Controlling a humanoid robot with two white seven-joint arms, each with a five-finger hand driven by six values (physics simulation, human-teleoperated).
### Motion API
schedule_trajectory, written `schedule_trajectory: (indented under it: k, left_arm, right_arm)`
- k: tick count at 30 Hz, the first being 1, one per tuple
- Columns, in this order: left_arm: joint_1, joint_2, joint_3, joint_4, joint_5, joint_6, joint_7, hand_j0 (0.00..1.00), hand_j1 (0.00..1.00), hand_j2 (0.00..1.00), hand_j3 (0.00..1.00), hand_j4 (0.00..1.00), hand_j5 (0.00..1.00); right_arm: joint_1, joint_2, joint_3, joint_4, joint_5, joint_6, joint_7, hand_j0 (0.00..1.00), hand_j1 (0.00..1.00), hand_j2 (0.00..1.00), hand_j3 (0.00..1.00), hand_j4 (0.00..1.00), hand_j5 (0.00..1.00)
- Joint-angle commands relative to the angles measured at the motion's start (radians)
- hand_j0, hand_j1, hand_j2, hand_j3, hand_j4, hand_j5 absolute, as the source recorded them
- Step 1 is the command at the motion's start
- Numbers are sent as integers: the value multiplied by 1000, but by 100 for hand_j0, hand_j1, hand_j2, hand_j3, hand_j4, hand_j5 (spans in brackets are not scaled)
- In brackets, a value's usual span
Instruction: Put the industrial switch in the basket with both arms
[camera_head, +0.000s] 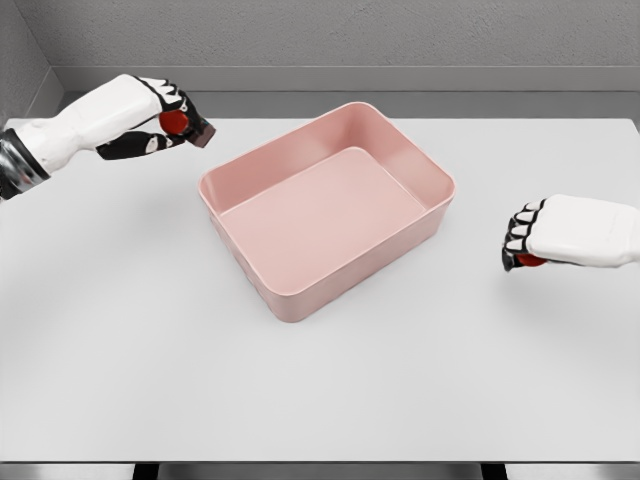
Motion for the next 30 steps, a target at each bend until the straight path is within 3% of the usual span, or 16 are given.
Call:
schedule_trajectory:
  k: [1,6,11,17,19,21,22,23,30]
  left_arm:
    - [0,-15,-2,-43,7,2,0,45,45,45,45,45,45]
    - [2,-34,-6,-100,6,2,1,46,46,46,46,46,46]
    - [-2,-70,-35,-134,1,2,-16,47,47,47,47,47,47]
    - [-2,-86,-45,-161,-1,2,-22,48,48,48,48,48,48]
    - [-5,-93,-45,-171,-1,2,-22,52,52,52,52,52,52]
    - [-8,-97,-45,-192,-10,2,-22,65,65,65,65,65,65]
    - [-9,-106,-45,-194,-10,2,-20,88,88,88,88,88,88]
    - [-9,-106,-45,-195,-8,2,-17,100,100,100,100,100,100]
    - [-25,-106,-43,-211,-8,2,-17,100,100,100,100,100,100]
  right_arm:
    - [0,19,-1,1,-5,1,0,48,48,48,48,48,48]
    - [-14,47,-1,3,-8,1,0,46,46,46,46,46,46]
    - [-48,94,-1,70,-8,1,0,46,46,46,46,46,46]
    - [-71,132,-1,98,-8,1,0,46,46,46,46,46,46]
    - [-75,137,-1,98,-8,1,0,46,46,46,46,46,46]
    - [-86,149,-1,98,-8,1,0,46,46,46,46,46,46]
    - [-92,157,-1,103,-8,1,0,46,46,46,46,46,46]
    - [-94,160,-1,107,-8,1,0,46,46,46,46,46,46]
    - [-124,201,1,123,-6,1,0,46,46,46,46,46,46]
